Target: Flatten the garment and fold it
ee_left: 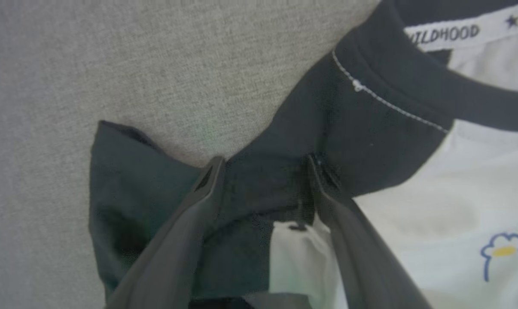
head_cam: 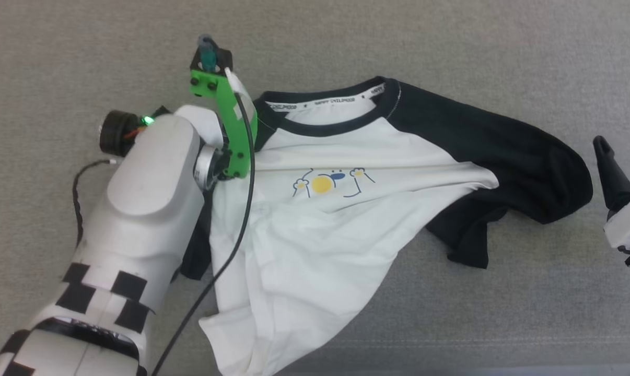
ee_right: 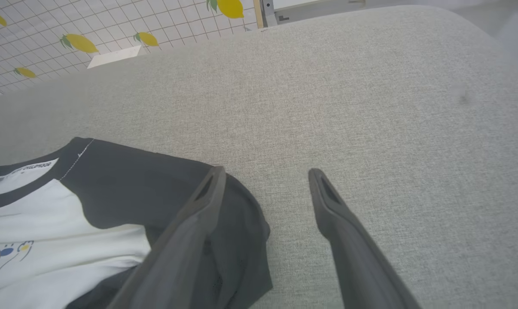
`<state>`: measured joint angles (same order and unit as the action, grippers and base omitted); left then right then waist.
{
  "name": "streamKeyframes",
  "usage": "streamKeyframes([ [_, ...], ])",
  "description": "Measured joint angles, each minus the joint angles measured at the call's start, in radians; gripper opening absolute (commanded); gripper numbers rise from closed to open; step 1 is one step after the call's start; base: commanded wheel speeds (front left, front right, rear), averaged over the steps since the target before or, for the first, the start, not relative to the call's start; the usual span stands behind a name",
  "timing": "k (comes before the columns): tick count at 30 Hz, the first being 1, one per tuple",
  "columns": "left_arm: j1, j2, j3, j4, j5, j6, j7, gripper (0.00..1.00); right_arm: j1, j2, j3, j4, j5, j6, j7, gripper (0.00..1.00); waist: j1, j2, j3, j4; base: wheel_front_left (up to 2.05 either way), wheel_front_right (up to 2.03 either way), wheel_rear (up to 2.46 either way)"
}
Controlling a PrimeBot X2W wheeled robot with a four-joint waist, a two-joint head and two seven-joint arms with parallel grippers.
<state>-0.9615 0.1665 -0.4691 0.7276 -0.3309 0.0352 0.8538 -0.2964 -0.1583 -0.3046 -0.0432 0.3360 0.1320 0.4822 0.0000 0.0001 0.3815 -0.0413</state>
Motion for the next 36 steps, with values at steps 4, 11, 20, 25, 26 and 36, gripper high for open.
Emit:
streamKeyframes([
  [4, -0.025, 0.002, -0.010, 0.016, 0.001, 0.001, 0.043, 1.00, -0.001, -0.001, -0.008, 0.002, 0.003, 0.000, -0.008, 1.00, 0.0000, 0.0000, 0.027, -0.012, 0.00, 0.00, 0.00],
  [11, -0.032, -0.009, 0.028, 0.015, -0.065, -0.035, 0.035, 0.00, -0.016, -0.007, 0.001, -0.004, 0.009, 0.000, -0.009, 1.00, 0.0000, 0.0000, 0.046, -0.005, 0.00, 0.00, 0.00],
  [20, 0.001, -0.044, 0.138, -0.025, -0.195, -0.037, -0.096, 0.00, -0.124, -0.077, 0.124, -0.031, -0.015, 0.000, 0.045, 1.00, 0.0000, 0.0000, 0.043, 0.030, 0.00, 0.00, 0.00],
  [25, 0.019, -0.040, 0.140, -0.083, -0.203, -0.043, -0.117, 0.00, -0.232, -0.153, 0.309, 0.019, -0.060, 0.001, 0.175, 1.00, 0.0001, 0.0000, 0.049, 0.052, 0.00, 0.00, 0.00],
  [26, 0.024, -0.040, 0.137, -0.094, -0.203, -0.044, -0.116, 0.00, -0.255, -0.163, 0.339, 0.038, -0.063, 0.000, 0.201, 1.00, 0.0001, 0.0000, 0.051, 0.058, 0.00, 0.00, 0.00],
  [36, 0.038, -0.037, 0.128, -0.179, -0.203, -0.034, -0.117, 0.00, -0.464, -0.198, 0.607, 0.300, -0.116, 0.000, 0.320, 1.00, 0.0000, 0.0000, 0.103, 0.086, 0.00, 0.00, 0.00],
])
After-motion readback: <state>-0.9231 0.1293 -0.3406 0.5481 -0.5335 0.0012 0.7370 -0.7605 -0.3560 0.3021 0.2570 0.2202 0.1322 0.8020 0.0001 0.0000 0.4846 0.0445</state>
